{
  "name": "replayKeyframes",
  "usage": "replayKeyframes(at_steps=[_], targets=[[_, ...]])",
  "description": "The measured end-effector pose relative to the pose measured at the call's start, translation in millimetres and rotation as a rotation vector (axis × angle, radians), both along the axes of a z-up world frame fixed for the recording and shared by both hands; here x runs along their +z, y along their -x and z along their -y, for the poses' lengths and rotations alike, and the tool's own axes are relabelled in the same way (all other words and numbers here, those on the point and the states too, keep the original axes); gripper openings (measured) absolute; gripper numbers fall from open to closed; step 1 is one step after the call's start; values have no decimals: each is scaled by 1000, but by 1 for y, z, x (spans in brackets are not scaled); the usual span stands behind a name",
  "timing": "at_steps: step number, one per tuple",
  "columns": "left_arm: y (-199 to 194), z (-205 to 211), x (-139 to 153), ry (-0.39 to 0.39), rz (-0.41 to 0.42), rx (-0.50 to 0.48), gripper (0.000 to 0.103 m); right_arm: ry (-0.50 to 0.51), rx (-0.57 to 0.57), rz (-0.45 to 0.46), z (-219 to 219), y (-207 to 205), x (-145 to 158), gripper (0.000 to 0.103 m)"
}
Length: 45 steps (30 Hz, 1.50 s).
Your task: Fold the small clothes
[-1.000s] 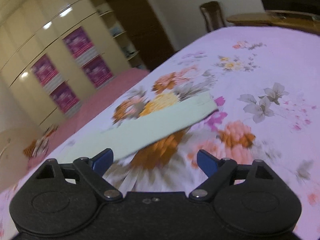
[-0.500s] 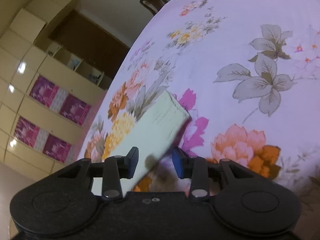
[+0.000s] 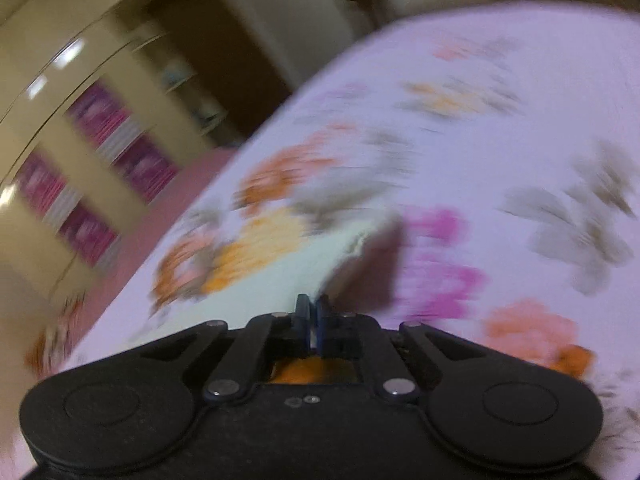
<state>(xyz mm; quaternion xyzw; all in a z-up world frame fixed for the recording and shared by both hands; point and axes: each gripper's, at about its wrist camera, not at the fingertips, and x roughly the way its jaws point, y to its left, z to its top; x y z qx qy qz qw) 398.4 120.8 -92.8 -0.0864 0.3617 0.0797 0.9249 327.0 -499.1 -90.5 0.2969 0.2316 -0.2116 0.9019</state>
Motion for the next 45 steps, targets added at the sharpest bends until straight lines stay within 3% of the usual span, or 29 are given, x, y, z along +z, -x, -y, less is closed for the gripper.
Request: replayKeyframes(at_steps=[4,6,12,16,18,19,20,22,23,24,25,31,35,38,39,40,42,45], targets=[[9,-14,6,40,81,66,103,135,252,-3,-83,-44,17,4],[11,-19,8,36,105,86,103,150,360,3,-124,-64,18,4],[9,-37,5,141,65,80,103,172,643,-25,-243,-110,-1,3],[4,-39,-1,195,44,51,103,190,771,-79,-298,-125,-21,4],[-2,-33,-4,206,34,15,103,231,810,-104,-319,-128,-30,8],[-4,-28,-5,216,35,-3,102,257,814,-92,-324,-125,-29,16],[-8,-22,-6,223,36,-17,102,263,830,-83,-328,-122,-26,26],[-17,-6,-8,245,35,-62,100,267,829,-60,-325,-111,-18,28],[-23,5,-9,264,36,-96,91,266,822,-54,-320,-103,-16,27],[-28,16,-11,285,26,-132,58,259,812,-59,-312,-95,-16,27],[-38,30,-14,310,2,-168,44,250,803,-62,-306,-92,-17,26],[-91,105,-31,417,-51,-308,44,186,707,-68,-270,-68,-20,24],[-128,143,-50,495,-119,-344,44,155,659,-66,-250,-57,-20,25],[-146,165,-58,552,-117,-334,43,132,627,-72,-237,-51,-20,26],[-151,171,-59,556,-115,-331,29,123,617,-78,-233,-48,-21,26],[-155,178,-59,544,-125,-330,3,119,609,-84,-229,-46,-21,26],[-155,182,-54,537,-107,-335,3,114,595,-89,-222,-42,-22,27],[-143,168,-28,473,-3,-350,3,117,584,-99,-214,-41,-22,27]])
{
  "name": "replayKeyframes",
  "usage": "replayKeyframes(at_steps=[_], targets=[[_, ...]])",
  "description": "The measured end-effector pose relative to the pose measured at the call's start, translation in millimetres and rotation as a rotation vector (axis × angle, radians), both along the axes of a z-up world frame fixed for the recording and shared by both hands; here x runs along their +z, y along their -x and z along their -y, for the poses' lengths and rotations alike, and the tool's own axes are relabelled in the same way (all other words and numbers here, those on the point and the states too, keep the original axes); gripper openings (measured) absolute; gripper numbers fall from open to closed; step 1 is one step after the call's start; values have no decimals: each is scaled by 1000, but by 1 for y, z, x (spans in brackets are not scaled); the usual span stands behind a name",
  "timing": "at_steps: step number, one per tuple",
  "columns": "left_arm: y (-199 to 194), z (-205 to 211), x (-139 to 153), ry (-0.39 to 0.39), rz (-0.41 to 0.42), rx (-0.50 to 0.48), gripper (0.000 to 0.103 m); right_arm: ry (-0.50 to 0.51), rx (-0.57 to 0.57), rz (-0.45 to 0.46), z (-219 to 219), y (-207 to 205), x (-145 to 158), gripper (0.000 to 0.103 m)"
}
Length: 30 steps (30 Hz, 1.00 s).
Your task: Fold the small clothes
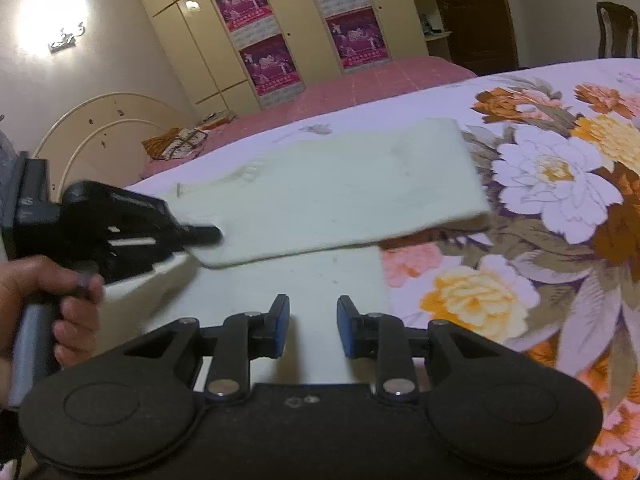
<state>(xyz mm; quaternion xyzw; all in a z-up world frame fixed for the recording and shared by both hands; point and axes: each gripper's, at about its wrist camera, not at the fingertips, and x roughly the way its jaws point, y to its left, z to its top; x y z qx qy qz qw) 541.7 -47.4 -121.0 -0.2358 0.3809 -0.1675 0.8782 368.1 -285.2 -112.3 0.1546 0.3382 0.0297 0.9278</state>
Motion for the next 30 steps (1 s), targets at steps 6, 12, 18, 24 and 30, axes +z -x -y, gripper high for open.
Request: replayKeyframes(at_steps=[6,12,18,24,30], targets=[[0,-54,5,-36,-1,80,3,-32,-29,2,11,-6,-2,27],[8,-78,-13,-34,-32,132,3,-176,-80,3,24,-22,-7,30],[9,-96,-22,-33,-32,159,3,-286,-115,-3,38,-36,-13,32],[17,-122,-22,-44,-34,171,3,-353,-136,-9,44,-46,-19,32],[16,-121,-25,-55,-38,164,3,-418,-167,-8,53,-55,-25,30]])
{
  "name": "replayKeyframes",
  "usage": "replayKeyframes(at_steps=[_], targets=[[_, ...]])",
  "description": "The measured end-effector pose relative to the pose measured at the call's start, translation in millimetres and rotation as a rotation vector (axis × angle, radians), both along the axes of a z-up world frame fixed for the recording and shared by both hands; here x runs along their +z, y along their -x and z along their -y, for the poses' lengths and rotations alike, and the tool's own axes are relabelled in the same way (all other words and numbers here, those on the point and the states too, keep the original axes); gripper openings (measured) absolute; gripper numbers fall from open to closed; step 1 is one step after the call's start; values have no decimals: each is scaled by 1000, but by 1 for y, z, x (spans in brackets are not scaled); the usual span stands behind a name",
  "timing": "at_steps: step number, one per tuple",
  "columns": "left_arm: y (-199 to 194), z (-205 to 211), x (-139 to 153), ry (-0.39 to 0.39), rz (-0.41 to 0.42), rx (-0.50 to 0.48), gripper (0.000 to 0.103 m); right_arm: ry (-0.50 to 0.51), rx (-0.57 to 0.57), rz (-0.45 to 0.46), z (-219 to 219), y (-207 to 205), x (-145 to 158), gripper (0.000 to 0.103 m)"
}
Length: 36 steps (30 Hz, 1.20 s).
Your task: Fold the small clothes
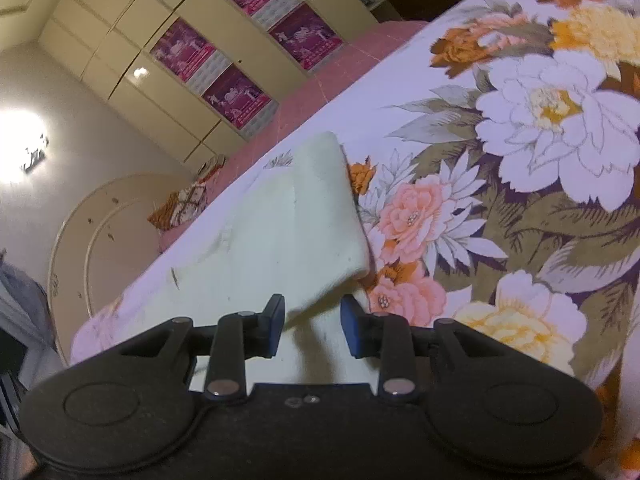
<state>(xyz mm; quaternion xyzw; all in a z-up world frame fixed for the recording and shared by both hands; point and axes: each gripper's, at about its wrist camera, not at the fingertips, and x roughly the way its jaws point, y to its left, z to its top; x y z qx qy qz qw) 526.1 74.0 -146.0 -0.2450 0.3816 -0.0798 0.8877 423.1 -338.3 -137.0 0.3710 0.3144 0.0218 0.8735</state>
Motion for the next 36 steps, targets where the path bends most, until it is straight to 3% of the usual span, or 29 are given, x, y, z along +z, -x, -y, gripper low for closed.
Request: replayKeyframes(at_steps=[3,5,7,11,16,22,26,29,30,33,35,36], targets=[[-1,0,-3,-1,-7,-3,3,-59,-33,-5,9,-5,-5,26],[-2,0,-4,0,-8,-5,3,-73,-52,-21,13,-9,-8,12],[-2,0,-4,-2,-5,-7,3,-60,-63,-31,15,-10,-9,5],[-5,1,-3,-3,1,-13,3,-19,-57,-23,14,-9,-5,4],[-17,3,13,-2,70,-55,3,-23,-59,-22,16,-10,-6,4],[-31,-9,4,31,1,-65,3,-51,-63,-26,19,-9,-10,5],[-26,-7,-9,26,-16,-63,3,-98,-58,-13,23,-8,-13,13],[-29,-1,-10,14,-16,-53,3,-94,-62,-16,23,-8,-15,7],[-29,3,-2,0,28,-58,3,-77,-58,-15,22,-9,-14,5],[-18,17,41,-29,270,-132,3,-45,-61,0,20,-7,-10,5],[-12,17,48,-31,320,-160,3,-40,-57,-2,17,-6,-14,4],[-13,15,41,-45,284,-158,3,-44,-59,2,17,-5,-15,4]])
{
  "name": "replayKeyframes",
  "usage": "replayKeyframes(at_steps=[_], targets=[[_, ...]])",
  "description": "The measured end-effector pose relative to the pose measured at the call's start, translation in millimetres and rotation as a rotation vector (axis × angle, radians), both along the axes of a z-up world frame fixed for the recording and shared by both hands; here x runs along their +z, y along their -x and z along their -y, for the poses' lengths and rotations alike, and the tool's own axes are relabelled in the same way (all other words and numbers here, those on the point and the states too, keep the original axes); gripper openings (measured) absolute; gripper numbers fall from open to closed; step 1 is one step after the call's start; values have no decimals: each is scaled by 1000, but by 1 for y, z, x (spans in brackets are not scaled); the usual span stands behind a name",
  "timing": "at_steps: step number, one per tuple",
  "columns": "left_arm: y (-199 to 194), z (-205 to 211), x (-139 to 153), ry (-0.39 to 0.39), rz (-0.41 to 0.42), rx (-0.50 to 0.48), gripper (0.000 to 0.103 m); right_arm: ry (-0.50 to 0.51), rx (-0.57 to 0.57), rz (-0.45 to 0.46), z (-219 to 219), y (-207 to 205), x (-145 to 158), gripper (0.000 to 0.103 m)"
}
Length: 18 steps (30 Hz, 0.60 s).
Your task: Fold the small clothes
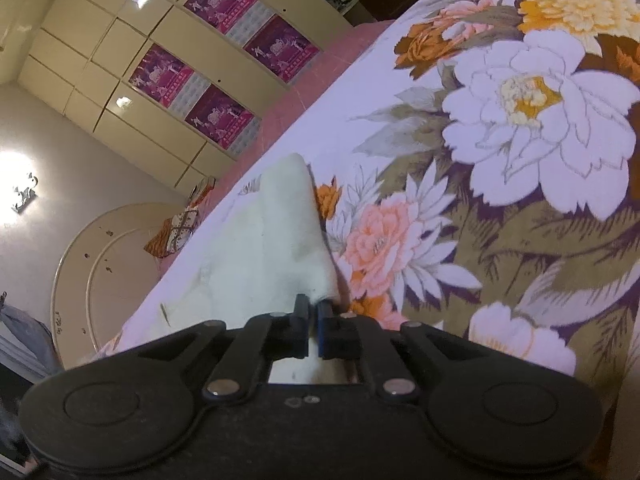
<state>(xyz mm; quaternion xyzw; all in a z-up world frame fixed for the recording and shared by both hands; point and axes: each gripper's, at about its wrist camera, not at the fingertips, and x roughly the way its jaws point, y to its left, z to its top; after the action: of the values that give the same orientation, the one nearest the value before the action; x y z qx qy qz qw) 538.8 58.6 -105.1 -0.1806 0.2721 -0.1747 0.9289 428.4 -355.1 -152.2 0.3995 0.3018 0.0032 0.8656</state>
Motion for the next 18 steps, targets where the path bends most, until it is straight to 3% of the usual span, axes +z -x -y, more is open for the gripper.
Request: replayKeyframes(at_steps=[3,4,9,14,18], targets=[[-7,-4,-36,-88,-175,47,3,-20,-4,-1,2,0,-1,5],[-7,-5,-43,-93,-195,54,3,-25,1,-3,3,0,0,6],[1,-5,-54,-78,-198,65,3,11,70,11,2,8,14,26],[1,-10,-52,-71,-180,58,3,168,68,123,7,10,45,26],[-3,-10,-53,-75,-183,60,3,160,68,89,18,-32,40,26]])
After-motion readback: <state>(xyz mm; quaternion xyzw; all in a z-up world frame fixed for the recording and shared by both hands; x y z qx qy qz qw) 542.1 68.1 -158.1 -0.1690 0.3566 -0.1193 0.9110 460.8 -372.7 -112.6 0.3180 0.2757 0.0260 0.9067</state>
